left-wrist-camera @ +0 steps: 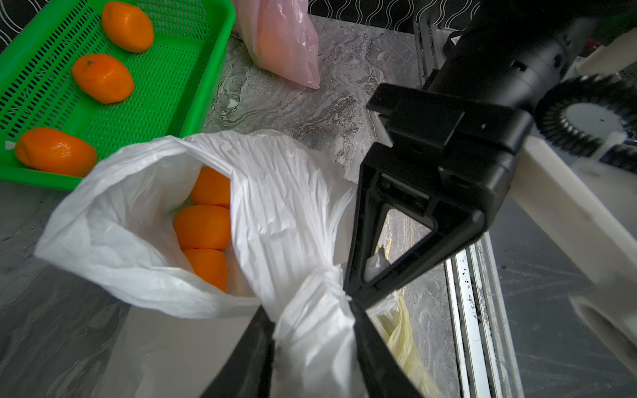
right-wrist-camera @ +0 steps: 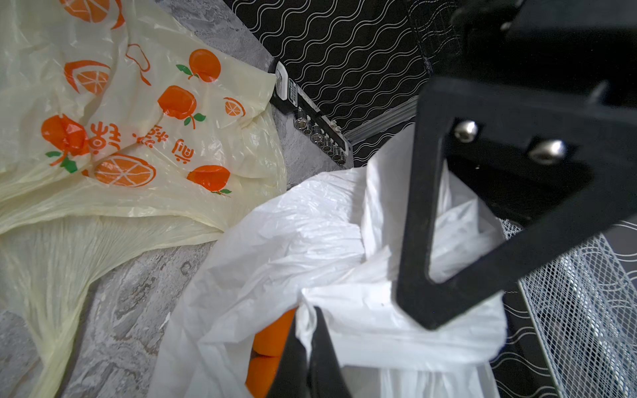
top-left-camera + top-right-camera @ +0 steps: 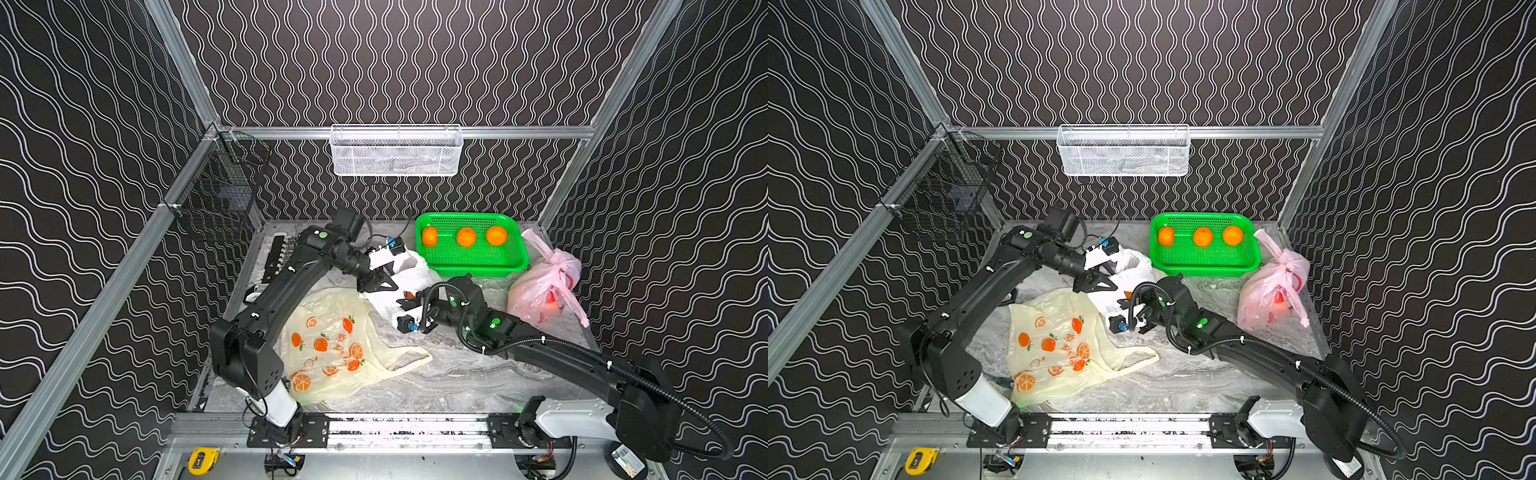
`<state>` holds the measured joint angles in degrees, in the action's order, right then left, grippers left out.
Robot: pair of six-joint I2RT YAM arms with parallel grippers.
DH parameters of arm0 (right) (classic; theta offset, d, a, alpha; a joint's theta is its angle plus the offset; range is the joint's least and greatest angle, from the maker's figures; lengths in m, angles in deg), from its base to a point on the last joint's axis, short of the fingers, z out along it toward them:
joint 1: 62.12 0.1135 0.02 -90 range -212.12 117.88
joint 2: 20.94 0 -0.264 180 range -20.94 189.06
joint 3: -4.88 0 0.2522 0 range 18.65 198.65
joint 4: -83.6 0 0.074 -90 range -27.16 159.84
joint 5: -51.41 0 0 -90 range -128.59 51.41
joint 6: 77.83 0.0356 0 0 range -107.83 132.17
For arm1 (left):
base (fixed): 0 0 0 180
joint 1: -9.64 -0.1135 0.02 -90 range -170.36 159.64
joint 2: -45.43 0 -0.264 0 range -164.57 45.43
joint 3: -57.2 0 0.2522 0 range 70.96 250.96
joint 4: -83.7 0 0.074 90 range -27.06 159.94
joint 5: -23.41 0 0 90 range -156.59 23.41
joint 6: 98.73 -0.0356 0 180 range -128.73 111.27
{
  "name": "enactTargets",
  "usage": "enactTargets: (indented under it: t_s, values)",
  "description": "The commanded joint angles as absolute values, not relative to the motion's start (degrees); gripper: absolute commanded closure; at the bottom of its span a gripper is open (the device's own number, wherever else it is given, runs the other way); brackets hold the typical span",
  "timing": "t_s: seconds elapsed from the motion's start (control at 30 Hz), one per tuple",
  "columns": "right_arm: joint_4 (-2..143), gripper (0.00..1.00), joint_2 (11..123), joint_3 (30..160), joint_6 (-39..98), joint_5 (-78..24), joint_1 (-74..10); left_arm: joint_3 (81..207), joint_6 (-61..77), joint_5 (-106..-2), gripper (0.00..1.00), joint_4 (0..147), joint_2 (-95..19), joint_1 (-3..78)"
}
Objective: Place the oranges into plastic bags & tie knots
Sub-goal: Tie the plastic bag at the center of the board.
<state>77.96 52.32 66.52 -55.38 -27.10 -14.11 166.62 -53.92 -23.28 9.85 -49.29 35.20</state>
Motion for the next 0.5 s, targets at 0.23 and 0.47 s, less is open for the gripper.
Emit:
enactTargets:
  t_s: [0.23, 0.47]
  values:
    - [78.87, 0.27, 44.69, 64.91, -47.62, -26.39, -13.91, 165.43, -55.73, -20.71, 1.0, 9.55, -47.58, 35.23]
    - [75.13, 0.3, 37.65, 67.79, -21.08, -33.68, -14.74, 159.34, -59.38, -21.64, 1.0, 17.47, -44.25, 35.24]
